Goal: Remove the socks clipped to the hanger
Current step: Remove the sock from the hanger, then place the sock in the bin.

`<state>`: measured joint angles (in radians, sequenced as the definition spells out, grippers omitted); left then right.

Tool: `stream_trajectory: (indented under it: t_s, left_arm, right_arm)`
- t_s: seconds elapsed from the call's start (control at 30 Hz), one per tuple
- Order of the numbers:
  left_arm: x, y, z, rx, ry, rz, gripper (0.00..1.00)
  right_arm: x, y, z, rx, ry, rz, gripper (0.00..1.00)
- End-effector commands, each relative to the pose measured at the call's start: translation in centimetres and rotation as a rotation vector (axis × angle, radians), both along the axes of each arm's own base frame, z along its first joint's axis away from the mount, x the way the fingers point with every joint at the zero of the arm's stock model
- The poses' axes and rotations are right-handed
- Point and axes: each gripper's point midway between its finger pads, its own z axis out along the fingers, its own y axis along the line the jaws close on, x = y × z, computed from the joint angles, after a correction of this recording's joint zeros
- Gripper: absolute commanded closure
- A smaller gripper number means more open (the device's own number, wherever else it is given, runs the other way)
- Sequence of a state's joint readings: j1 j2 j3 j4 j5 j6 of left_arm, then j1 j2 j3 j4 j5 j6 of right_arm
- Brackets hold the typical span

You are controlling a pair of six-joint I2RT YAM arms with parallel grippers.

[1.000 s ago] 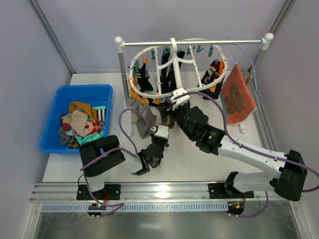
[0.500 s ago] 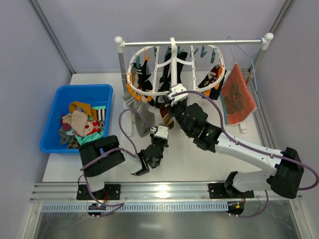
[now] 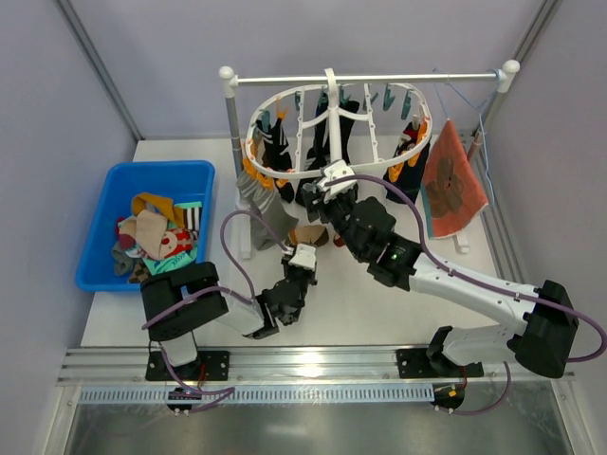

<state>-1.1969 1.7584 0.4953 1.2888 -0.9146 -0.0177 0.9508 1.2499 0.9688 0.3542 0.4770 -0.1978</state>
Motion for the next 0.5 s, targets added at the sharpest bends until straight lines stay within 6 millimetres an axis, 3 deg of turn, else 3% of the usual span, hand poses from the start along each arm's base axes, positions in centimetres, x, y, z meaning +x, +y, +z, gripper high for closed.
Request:
stream_trajectory:
  t_s: [0.0,0.03,0.17,0.3,0.33,0.47]
  left_arm:
    - [-0.9,0.4,5.8,-0.241,-0.094,0.003,1.00]
    - [-1.4,0.5,6.1,-0.232,-0.090,-0.011,1.00]
    - [-2.4,1.0,6.4,-0.210,-0.067,-0.066,1.00]
    - [-3.1,1.8,7.0,-0.204,-0.035,-0.099,1.00]
    - [-3.3,2.0,6.3,-0.169,-0.017,-0.105,1.00]
    - [-3.9,4.1,7.9,-0.212,-0.028,-0.092,1.00]
  right_arm:
    - [-0.7,-0.5,2.9,0.054,-0.052,0.021,0.31]
    - [-0.8,-0.5,2.5,0.051,-0.048,0.025,0.24]
    - [-1.5,-0.8,1.9,0.061,-0.041,0.044,0.13]
    - [-2.3,-1.5,1.2,0.074,-0.037,0.059,0.12]
    - [-2.4,-1.7,0.4,0.065,-0.028,0.060,0.12]
    - [-3.6,-2.8,-0.6,0.084,-0.022,0.079,0.07]
